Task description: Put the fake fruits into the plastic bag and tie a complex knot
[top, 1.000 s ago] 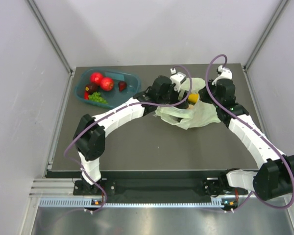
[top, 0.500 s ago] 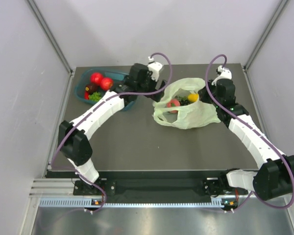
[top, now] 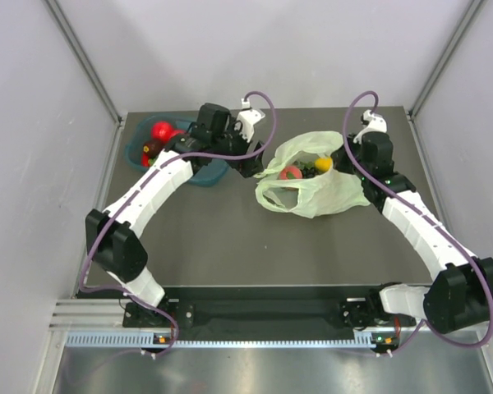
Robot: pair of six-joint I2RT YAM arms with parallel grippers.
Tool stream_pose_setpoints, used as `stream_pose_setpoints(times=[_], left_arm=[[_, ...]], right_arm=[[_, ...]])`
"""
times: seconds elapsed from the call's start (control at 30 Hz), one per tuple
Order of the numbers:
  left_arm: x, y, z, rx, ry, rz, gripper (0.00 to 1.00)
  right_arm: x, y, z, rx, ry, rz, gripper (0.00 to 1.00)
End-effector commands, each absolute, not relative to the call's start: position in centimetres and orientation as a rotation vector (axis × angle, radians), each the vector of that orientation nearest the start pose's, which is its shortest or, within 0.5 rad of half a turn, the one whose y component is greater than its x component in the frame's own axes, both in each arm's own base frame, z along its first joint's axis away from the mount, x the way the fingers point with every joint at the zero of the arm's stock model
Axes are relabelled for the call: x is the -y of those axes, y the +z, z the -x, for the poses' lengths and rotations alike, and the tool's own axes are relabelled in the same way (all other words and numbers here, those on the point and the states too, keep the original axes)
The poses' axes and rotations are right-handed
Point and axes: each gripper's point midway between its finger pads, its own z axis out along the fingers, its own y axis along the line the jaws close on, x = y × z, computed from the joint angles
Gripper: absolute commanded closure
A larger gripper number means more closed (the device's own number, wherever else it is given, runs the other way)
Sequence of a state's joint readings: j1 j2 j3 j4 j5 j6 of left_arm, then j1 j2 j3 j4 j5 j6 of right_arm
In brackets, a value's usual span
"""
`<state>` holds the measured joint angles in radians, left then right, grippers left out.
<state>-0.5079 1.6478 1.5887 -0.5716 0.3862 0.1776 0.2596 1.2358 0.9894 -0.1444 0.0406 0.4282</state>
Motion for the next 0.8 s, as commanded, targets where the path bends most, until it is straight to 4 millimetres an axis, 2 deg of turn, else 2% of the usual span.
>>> stream_pose_setpoints(times=[0.0, 0.13, 0.3, 0.53, 0.6, 0.77], left_arm=[[28.1, 25.1, -36.0, -1.961, -0.659, -1.063, 0.16], [28.3, 24.6, -35.9, -1.971, -0.664, -1.103, 0.18], [28.5, 23.6, -37.0, -1.997, -0.613, -1.1, 0.25], [29.5, 21.8, -38.9, -2.017, -0.605, -1.123, 0.37], [29.8, 21.3, -39.0, -2.026, -0.622, -1.137, 0.45], [30.3, 20.3, -38.4, -2.047, -0.663, -1.168, 0.45]], right_arm=[[-11.6, 25.7, -39.3, -1.913, 0.428, -0.171, 1.0], [-11.7, 25.8, -39.3, -1.913, 0.428, -0.168, 1.0], [-11.6, 26.0, -39.3, -1.91, 0.425, -0.166, 1.0], [-11.7, 26.2, -39.4, -1.909, 0.426, -0.163, 1.0], [-11.6, 26.3, -39.4, -1.908, 0.422, -0.164, 1.0], [-11.5, 26.2, -39.5, -1.91, 0.415, -0.167, 1.0]])
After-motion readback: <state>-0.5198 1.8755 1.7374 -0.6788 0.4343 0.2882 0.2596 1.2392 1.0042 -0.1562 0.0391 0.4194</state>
